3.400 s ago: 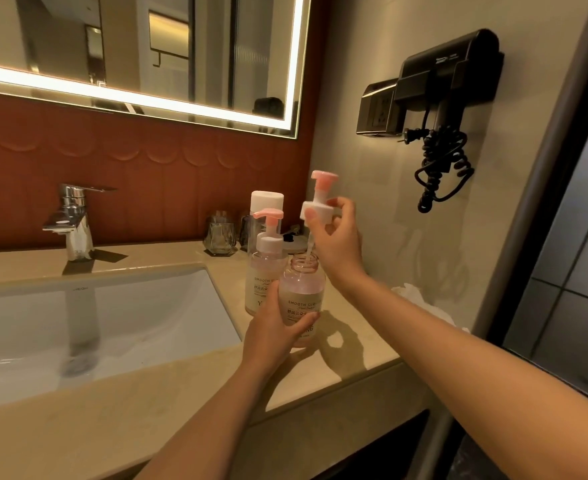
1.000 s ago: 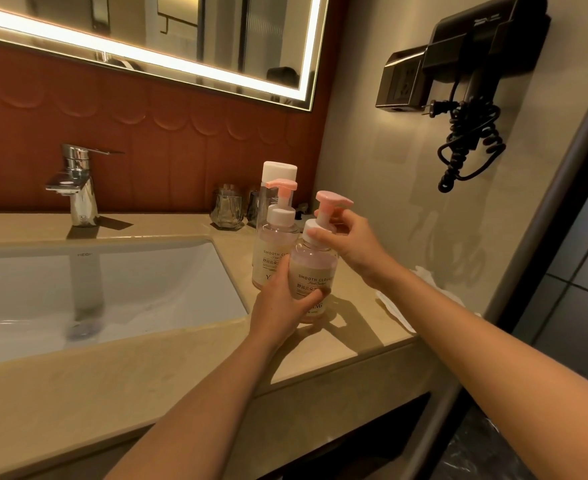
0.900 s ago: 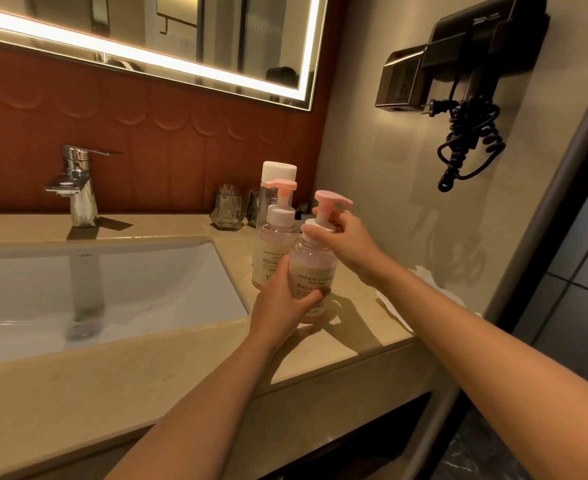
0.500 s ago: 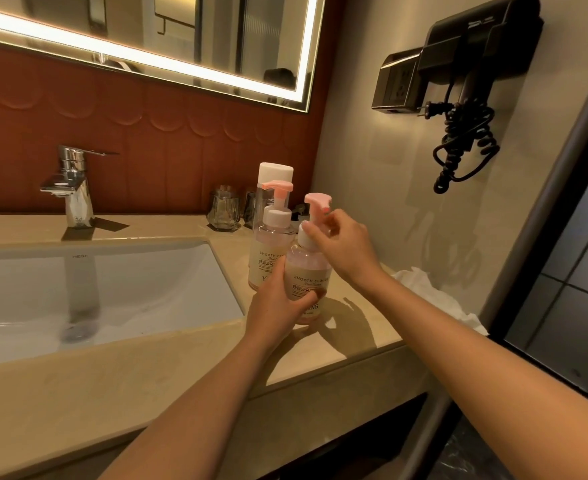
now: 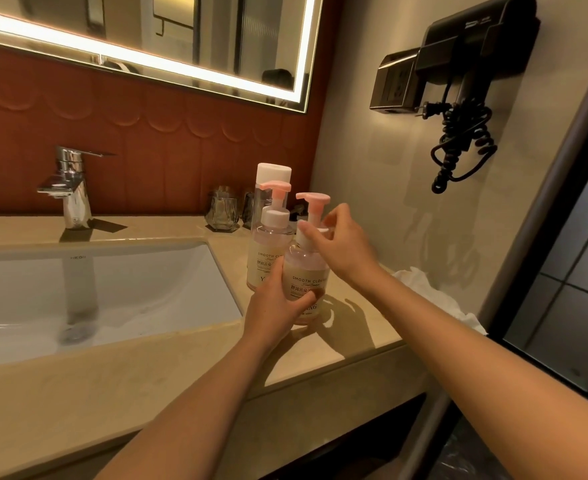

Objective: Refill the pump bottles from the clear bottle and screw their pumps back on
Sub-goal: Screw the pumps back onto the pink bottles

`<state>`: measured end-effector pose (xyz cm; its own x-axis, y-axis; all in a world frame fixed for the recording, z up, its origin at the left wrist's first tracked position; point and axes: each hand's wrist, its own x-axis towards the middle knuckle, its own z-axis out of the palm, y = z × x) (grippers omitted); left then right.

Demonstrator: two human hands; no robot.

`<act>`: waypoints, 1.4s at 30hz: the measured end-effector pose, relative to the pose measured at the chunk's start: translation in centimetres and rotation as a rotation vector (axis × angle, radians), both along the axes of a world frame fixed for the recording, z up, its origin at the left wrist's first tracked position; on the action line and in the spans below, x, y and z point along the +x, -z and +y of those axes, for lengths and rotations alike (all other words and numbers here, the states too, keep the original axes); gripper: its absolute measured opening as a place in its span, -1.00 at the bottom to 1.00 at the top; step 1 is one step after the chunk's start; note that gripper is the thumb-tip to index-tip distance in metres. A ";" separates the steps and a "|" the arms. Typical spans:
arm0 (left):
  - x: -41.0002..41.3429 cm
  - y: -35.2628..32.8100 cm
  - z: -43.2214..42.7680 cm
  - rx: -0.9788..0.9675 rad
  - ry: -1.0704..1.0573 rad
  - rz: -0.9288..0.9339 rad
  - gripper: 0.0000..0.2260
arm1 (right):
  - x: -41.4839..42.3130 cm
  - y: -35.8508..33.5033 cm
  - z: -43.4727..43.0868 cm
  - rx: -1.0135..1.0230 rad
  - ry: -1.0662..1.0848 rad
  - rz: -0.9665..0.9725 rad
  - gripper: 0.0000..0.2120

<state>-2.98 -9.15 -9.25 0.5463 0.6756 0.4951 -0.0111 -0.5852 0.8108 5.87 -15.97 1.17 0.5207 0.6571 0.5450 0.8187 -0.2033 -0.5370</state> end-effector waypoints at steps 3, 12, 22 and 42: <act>0.2 0.1 0.0 -0.025 -0.016 0.009 -0.38 | -0.6 -0.1 1.0 -0.069 -0.192 0.175 -0.56; 0.1 0.0 0.0 -0.005 -0.021 0.010 -0.40 | -0.4 0.2 -0.4 0.003 0.115 -0.144 -0.57; 0.2 0.0 -0.1 -0.021 -0.042 0.002 -0.33 | -2.0 1.4 -0.3 0.009 0.024 0.002 -0.49; 0.1 0.0 -0.1 -0.033 -0.023 0.009 -0.36 | -0.6 0.3 1.0 0.001 -0.144 0.322 -0.42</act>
<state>-2.89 -9.21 -9.21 0.5344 0.7040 0.4678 0.0092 -0.5583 0.8296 5.26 -14.97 0.92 0.5682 0.7357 0.3688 0.6276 -0.0976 -0.7724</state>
